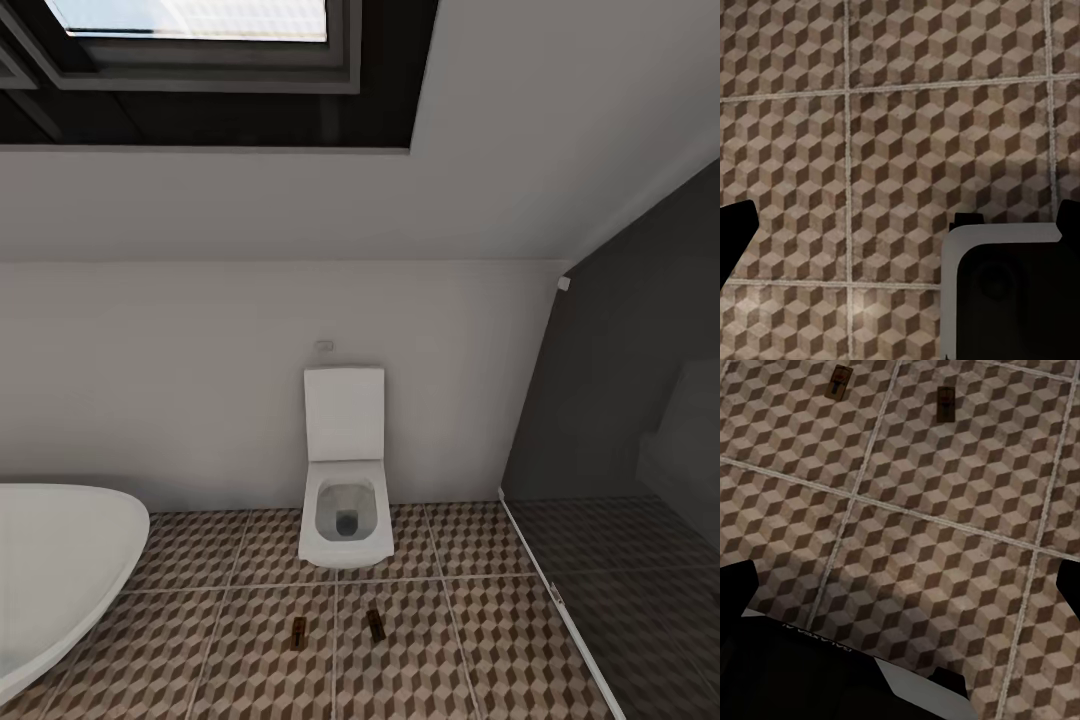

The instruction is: Take the four mousetraps from the cabinet in the bathroom and place them on the bathroom floor. Make sure all four end up on the same floor surface, and ensure that at least two of them are either under or directly next to the same bathroom sink.

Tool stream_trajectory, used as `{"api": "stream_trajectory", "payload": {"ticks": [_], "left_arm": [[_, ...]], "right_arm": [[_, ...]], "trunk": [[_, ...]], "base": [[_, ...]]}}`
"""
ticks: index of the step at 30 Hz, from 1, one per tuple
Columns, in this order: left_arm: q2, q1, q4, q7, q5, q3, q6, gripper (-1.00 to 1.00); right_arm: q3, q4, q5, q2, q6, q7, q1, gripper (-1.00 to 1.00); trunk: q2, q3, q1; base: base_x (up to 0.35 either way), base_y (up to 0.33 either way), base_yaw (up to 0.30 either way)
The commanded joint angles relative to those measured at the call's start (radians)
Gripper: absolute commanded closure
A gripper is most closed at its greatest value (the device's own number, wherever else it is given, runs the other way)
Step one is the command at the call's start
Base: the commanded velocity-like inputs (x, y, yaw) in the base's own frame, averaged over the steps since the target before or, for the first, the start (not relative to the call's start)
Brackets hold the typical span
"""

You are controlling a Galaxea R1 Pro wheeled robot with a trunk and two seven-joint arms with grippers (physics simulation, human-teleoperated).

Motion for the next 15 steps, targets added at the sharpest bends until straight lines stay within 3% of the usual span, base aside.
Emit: {"api": "stream_trajectory", "payload": {"ticks": [1, 15], "left_arm": [[-0.001, -0.002, 0.003, 0.001, 0.004, -0.009, -0.005, -1.0], [-0.001, -0.002, 0.003, 0.001, 0.004, -0.008, -0.005, -1.0]], "right_arm": [[-0.003, 0.001, 0.006, 0.0, -0.003, 0.0, -0.001, -1.0], [-0.003, 0.001, 0.006, 0.0, -0.003, 0.0, -0.001, -1.0]], "trunk": [[-0.002, -0.002, 0.001], [-0.002, -0.002, 0.001]], "base": [[0.0, 0.0, 0.0], [0.0, 0.0, 0.0]]}}
